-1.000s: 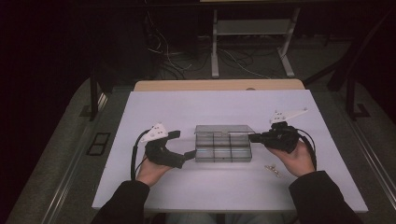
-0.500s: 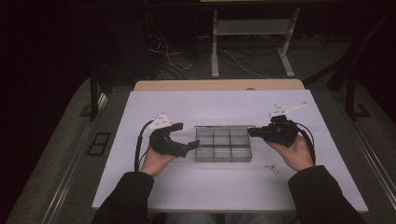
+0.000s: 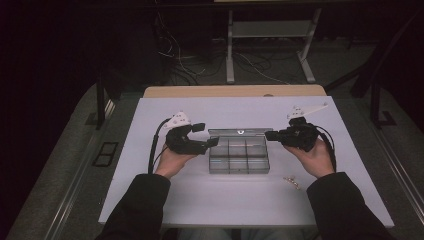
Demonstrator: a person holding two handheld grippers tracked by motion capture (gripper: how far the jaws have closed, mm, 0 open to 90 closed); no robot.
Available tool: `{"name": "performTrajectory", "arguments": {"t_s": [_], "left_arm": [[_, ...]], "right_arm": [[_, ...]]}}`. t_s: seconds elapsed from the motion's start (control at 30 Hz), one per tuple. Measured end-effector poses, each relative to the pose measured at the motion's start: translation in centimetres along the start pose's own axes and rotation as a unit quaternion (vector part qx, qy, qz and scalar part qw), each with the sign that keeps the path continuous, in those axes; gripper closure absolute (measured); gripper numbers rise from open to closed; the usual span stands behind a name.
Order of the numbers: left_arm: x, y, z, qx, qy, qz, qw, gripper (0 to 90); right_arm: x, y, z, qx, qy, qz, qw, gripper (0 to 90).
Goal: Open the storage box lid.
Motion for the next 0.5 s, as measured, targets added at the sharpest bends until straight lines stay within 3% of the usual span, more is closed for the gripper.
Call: {"name": "performTrajectory", "arguments": {"t_s": [0.13,0.23,0.5], "left_arm": [[-0.3,0.1,0.5,0.000,0.005,-0.008,1.0000,33.6],[-0.4,0.1,0.9,0.015,0.008,-0.009,0.9998,46.6],[-0.8,0.2,1.4,0.016,0.011,-0.016,0.9997,60.6]], "right_arm": [[0.0,0.3,-0.3,-0.004,0.000,-0.001,1.0000,89.2],[0.0,0.4,-0.5,-0.008,-0.002,-0.003,1.0000,89.2],[-0.1,0.9,-0.7,-0.009,-0.001,0.000,1.0000,89.1]]}}
Point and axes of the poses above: each handheld gripper's, and its own axes: x roughly backward along the jaws, y roughly out of its top, z roughly to its left, the point moved 1 cm from there along -x, roughly forward along the jaws, and after that the axes turned 14 degrees about -x, right-handed, at the moved point
